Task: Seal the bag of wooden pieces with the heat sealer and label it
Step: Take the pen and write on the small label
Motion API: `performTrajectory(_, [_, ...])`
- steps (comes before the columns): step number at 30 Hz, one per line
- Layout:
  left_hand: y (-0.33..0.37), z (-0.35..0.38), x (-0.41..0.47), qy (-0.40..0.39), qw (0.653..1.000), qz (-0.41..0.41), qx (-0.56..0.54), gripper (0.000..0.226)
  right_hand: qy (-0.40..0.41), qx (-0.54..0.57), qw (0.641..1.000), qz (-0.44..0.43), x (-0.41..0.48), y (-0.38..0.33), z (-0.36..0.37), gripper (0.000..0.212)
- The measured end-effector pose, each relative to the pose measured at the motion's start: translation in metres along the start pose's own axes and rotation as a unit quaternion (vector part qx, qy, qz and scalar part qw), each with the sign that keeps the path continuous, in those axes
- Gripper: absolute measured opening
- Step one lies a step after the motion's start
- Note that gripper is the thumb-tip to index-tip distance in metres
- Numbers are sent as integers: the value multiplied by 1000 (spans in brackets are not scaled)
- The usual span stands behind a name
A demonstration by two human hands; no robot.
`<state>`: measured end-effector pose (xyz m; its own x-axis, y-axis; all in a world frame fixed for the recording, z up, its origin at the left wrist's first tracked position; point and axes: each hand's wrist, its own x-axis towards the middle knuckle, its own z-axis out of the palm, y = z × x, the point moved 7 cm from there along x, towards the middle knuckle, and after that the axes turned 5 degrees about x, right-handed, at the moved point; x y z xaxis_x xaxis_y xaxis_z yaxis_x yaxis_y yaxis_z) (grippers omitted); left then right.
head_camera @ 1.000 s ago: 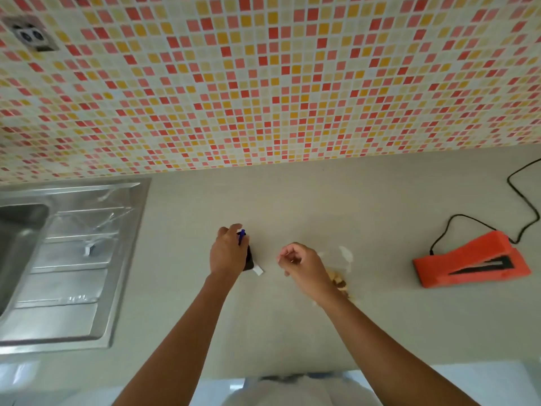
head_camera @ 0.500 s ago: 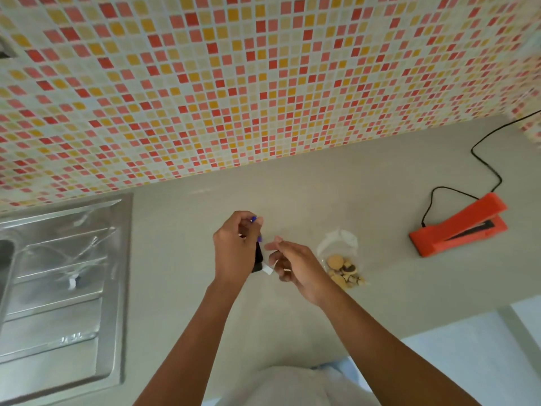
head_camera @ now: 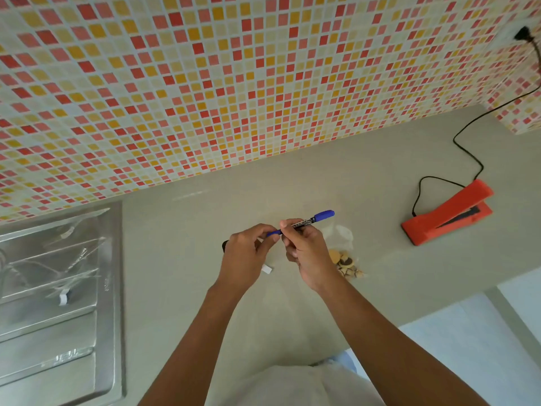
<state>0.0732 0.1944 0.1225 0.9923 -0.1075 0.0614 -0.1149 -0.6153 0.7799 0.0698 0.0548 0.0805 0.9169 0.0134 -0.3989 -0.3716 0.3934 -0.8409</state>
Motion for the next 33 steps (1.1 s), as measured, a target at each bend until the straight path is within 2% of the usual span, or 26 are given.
performTrajectory(5, [-1, 11, 4, -69, 993, 20, 92, 19, -7, -28, 1000, 1, 4, 1, -3, 26])
performTrajectory(8, [-2, 20, 6, -133, 987, 8, 92, 29, 12, -23, 1000, 10, 6, 4, -7, 30])
performTrajectory(15, [-4, 40, 20, -225, 970, -62, 68, 36, 105, 76, 991, 32, 16, 20, -15, 30])
performTrajectory(17, [-9, 40, 20, -247, 964, -96, 38, 35, 168, 126, 977, 43, 23, 26, -33, 29])
performTrajectory(20, [-24, 29, 18, -214, 968, -127, 16, 36, 257, 157, 953, 38, 33, 21, -84, 30])
performTrajectory(23, [-36, 23, 26, -154, 979, -44, 128, 21, 250, 78, 964, 52, 34, 16, -117, 31])
performTrajectory(27, [-45, 45, 49, -165, 947, 32, 272, 19, 203, 32, 976, 65, 36, 24, -103, 28])
performTrajectory(33, [-70, 80, 79, -256, 890, -1, 378, 14, 181, -35, 977, 110, 30, 57, -78, 26])
